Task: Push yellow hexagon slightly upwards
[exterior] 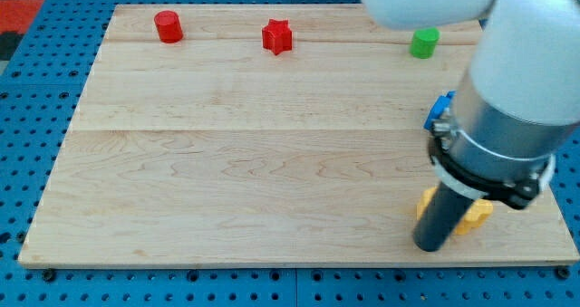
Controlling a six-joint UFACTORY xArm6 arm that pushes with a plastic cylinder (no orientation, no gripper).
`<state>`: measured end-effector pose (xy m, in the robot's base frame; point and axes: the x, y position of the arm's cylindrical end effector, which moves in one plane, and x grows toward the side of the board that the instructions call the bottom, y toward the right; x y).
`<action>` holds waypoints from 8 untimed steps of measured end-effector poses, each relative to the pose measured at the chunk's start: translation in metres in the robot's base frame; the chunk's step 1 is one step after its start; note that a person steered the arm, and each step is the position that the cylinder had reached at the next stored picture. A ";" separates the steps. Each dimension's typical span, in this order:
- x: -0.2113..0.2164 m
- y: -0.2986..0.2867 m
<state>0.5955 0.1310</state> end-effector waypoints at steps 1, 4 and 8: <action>0.006 -0.004; -0.030 0.041; -0.032 -0.004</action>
